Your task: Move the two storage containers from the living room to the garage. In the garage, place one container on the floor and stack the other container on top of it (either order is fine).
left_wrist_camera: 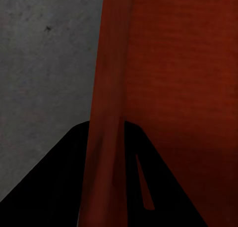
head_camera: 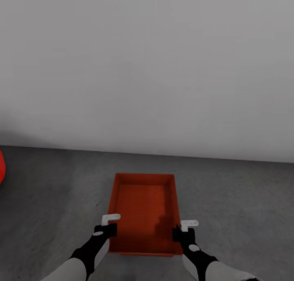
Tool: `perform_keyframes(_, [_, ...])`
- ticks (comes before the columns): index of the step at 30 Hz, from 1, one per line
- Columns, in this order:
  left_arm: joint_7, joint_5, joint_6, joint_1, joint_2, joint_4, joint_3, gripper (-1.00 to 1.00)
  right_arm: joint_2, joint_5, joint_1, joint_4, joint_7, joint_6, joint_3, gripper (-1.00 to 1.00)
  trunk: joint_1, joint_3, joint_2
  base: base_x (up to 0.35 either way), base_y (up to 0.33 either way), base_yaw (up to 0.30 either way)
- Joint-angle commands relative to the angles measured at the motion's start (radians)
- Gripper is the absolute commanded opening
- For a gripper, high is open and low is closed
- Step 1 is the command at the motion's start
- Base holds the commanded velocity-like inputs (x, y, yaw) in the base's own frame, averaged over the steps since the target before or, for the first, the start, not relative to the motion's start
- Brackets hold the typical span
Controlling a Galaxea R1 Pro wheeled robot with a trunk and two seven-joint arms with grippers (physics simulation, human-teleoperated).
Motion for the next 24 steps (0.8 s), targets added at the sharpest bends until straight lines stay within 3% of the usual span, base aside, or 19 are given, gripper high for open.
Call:
perform_keyframes(1, [0.009, -0.005, 0.006, 0.0, 0.0, -0.004, 0.014, -1.0, -0.001, -0.026, -0.001, 0.003, -0.004, -0.008, -0.024, -1.0, 0.0, -0.001, 0.0, 0.0, 0.0, 0.0])
perform_keyframes(8, [0.009, -0.005, 0.006, -0.001, 0.0, -0.005, 0.014, -1.0, 0.0, -0.026, -0.001, 0.002, -0.004, -0.008, -0.024, -1.0, 0.0, -0.001, 0.0, 0.0, 0.0, 0.0])
perform_keyframes(24, [0.009, -0.005, 0.006, -0.001, 0.0, -0.005, 0.014, -1.0, 0.0, -0.026, 0.0, 0.003, -0.005, -0.009, -0.024, -1.0, 0.061, -0.051, -0.112, 0.0, 0.0, 0.0])
